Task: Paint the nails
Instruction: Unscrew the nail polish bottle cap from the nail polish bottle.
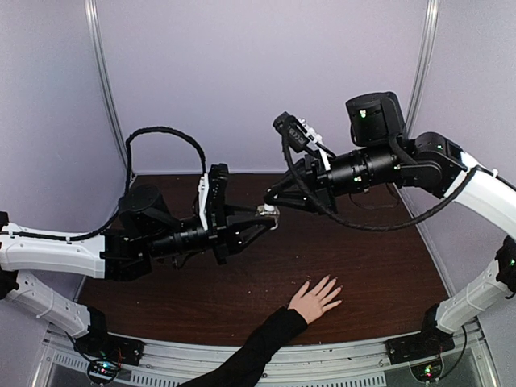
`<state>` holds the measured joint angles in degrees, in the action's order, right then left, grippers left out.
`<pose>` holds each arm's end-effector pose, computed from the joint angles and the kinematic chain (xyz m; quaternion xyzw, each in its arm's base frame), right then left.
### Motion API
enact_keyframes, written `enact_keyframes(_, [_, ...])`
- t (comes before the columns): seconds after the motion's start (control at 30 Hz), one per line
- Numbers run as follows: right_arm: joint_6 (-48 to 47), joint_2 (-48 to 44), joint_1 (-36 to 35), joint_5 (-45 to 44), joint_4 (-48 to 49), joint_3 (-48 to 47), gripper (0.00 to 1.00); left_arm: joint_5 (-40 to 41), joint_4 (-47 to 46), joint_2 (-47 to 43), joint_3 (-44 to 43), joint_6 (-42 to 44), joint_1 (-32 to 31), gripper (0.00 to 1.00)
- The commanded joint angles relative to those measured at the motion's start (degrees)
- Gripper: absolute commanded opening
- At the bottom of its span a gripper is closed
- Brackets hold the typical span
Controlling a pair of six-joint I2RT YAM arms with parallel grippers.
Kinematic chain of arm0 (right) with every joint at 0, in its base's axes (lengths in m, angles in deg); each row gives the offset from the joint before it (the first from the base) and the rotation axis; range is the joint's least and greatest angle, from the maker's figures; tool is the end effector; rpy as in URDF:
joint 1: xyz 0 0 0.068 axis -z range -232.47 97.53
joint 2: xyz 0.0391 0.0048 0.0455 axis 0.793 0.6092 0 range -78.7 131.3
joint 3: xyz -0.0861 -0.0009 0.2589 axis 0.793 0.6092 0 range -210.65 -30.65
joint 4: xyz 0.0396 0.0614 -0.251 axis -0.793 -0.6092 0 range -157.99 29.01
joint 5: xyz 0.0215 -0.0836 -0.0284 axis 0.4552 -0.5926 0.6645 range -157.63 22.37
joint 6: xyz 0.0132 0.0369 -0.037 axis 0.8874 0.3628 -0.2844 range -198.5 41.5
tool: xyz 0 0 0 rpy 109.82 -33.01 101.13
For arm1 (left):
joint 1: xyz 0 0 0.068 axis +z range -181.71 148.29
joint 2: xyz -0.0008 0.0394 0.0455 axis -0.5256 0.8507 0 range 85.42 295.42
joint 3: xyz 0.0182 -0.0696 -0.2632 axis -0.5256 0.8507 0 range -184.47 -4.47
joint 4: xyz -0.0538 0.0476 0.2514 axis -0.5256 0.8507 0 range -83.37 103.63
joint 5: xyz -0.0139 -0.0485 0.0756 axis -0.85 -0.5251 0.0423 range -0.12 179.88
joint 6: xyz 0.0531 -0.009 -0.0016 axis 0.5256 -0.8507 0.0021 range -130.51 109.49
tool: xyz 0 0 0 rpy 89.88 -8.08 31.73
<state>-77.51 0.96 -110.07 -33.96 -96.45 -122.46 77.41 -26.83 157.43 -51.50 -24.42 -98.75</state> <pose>0.1412 0.2594 0.4424 -0.5193 0.6285 0.4685 0.3404 0.1074 -0.2732 0.3316 0.3638 0.5438 -0.5427 0.5267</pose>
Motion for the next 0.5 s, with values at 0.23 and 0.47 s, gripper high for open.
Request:
enact_keyframes(0.23, [-2.16, 1.67, 0.21, -9.76, -1.55, -3.61, 0.00, 2.29, 1.43, 0.08, -0.53, 3.41, -1.27, 0.33])
enact_keyframes(0.47, [-2.43, 3.42, 0.21, -10.74, -3.37, -5.03, 0.00, 6.33, 5.35, -0.23, -1.15, 4.68, -1.29, 0.43])
